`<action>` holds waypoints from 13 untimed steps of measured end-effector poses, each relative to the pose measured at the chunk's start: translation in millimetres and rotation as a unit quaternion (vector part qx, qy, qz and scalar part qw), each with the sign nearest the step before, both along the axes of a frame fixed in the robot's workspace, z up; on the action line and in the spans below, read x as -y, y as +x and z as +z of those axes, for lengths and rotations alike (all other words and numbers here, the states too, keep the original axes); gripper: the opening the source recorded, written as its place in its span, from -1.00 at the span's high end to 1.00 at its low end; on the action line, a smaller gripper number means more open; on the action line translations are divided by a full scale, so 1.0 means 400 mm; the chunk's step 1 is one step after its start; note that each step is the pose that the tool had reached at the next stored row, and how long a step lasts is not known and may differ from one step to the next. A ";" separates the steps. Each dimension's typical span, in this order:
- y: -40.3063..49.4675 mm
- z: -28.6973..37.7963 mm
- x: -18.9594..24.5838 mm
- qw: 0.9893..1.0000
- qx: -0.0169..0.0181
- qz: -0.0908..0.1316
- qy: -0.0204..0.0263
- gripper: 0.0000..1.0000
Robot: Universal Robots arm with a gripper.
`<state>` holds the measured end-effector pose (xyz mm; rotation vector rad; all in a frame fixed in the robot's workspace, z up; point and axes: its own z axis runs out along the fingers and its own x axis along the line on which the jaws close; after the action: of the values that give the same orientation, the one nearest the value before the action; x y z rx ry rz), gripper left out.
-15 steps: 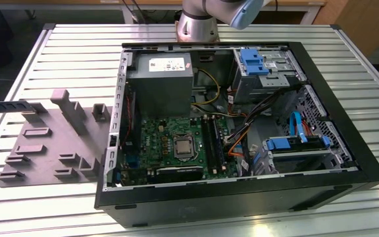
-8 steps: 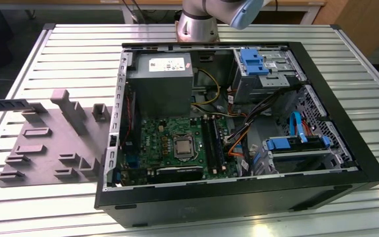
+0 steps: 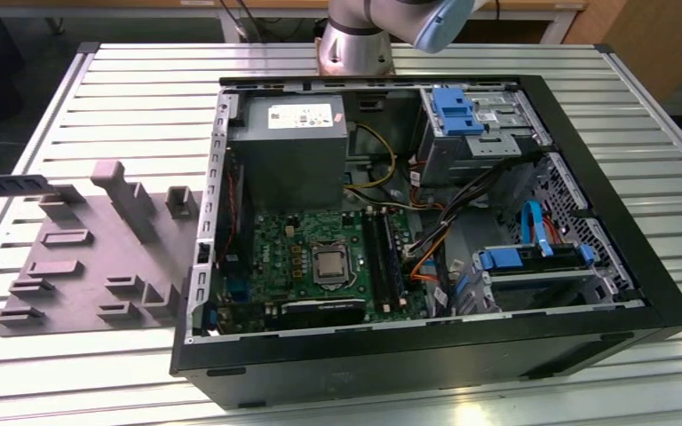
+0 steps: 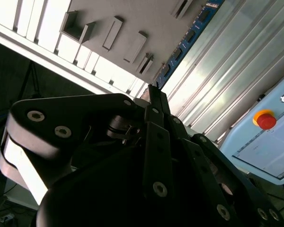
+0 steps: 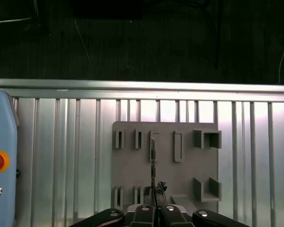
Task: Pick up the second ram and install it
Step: 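Pick up the second ram and move it above second insertion slot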
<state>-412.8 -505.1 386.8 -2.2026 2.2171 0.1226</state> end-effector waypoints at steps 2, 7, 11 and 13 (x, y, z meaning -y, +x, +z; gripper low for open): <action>0.000 0.003 0.000 1.000 0.000 0.000 0.000 0.77; 0.000 0.009 0.000 1.000 0.000 0.000 0.000 0.77; 0.000 0.014 0.000 1.000 0.000 0.000 0.000 0.77; 0.000 0.016 0.000 1.000 0.000 0.000 0.000 0.77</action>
<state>-412.8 -505.1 393.2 -2.2024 2.2170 0.1229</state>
